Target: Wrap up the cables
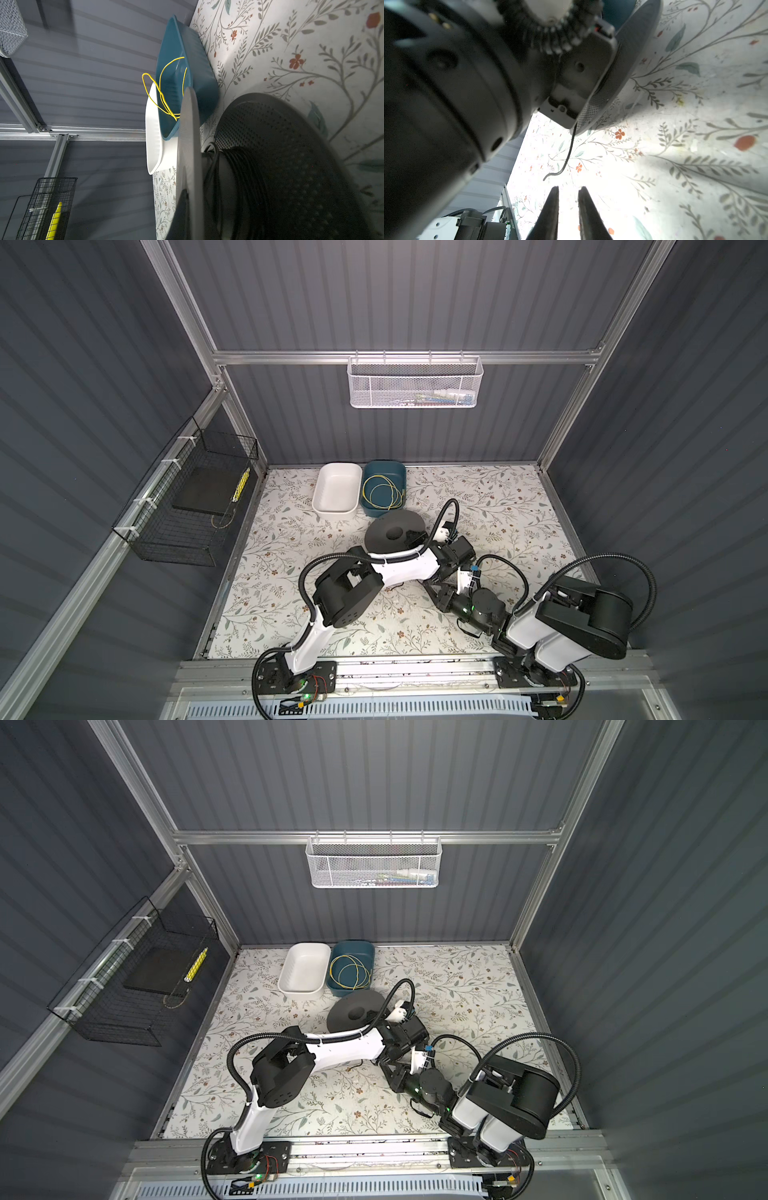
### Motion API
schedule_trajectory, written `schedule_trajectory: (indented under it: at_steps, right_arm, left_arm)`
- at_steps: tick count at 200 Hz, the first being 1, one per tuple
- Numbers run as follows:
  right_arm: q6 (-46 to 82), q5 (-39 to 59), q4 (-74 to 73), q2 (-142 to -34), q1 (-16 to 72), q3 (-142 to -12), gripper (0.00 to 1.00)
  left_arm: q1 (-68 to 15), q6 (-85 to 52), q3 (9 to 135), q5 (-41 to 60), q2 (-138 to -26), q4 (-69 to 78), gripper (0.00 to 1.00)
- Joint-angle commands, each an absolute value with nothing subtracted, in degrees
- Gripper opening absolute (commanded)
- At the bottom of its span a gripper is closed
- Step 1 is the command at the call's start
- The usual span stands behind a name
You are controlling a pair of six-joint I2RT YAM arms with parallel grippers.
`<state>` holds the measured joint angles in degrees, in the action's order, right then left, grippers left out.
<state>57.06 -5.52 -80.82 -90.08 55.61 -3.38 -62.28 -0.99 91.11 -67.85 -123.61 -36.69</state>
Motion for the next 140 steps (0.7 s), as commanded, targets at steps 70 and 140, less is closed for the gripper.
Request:
schedule_trajectory:
  at_steps: [70,140]
  right_arm:
    - [62.7,-19.1,-70.6,-76.7,52.4,4.8,0.29]
    - [62.6,-23.8,-13.9,-42.7,44.0,-2.7,0.36]
  left_arm:
    - [-62.7,-9.2,82.1,-46.6,-127.5,-31.5,0.0]
    - [-62.7,-9.0,78.0,-44.0,-125.6,-28.7,0.06]
